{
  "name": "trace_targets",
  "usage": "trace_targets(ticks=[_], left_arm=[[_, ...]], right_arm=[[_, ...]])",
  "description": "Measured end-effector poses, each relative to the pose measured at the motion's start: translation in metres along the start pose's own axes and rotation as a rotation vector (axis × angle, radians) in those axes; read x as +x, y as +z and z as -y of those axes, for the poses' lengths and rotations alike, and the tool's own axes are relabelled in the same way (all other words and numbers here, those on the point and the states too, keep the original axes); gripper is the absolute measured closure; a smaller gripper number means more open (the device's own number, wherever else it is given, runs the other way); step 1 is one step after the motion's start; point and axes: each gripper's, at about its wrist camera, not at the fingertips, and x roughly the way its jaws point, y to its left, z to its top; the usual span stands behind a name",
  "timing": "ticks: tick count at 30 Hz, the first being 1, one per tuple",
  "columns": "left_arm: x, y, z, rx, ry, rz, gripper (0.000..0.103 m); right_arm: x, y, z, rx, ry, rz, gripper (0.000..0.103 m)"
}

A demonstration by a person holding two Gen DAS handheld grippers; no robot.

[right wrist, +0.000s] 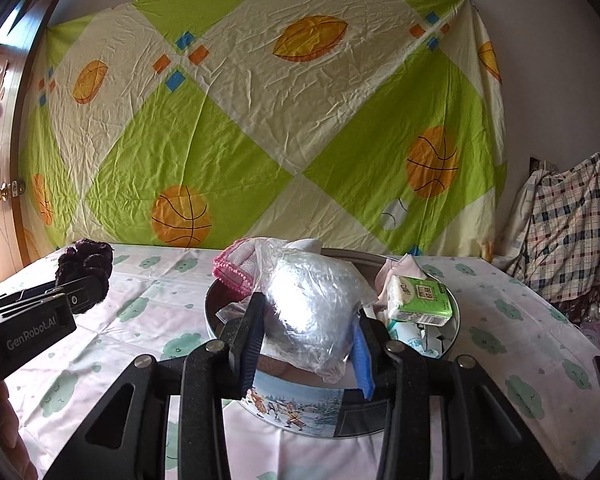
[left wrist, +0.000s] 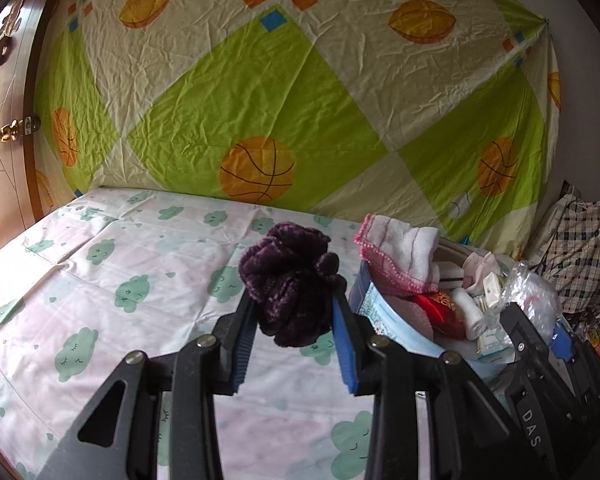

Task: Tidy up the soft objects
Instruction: 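Carry the scrunchie and plastic bag over the metal tin with both tools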

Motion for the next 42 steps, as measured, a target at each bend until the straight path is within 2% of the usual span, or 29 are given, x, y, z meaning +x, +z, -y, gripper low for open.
trace_targets(ticks=[20,42], left_arm=[[-0.010,0.003,0.075,0.110,-0.068,0.028,0.068],[0.005,0.010,0.132,0.158,-0.125,0.020,0.068]], right_arm=[[-0.007,0.015,0.057,0.031,-0.050,-0.001,0.061],[0.009,0.031,0.104,0.026,-0.116,-0.017,0.061]])
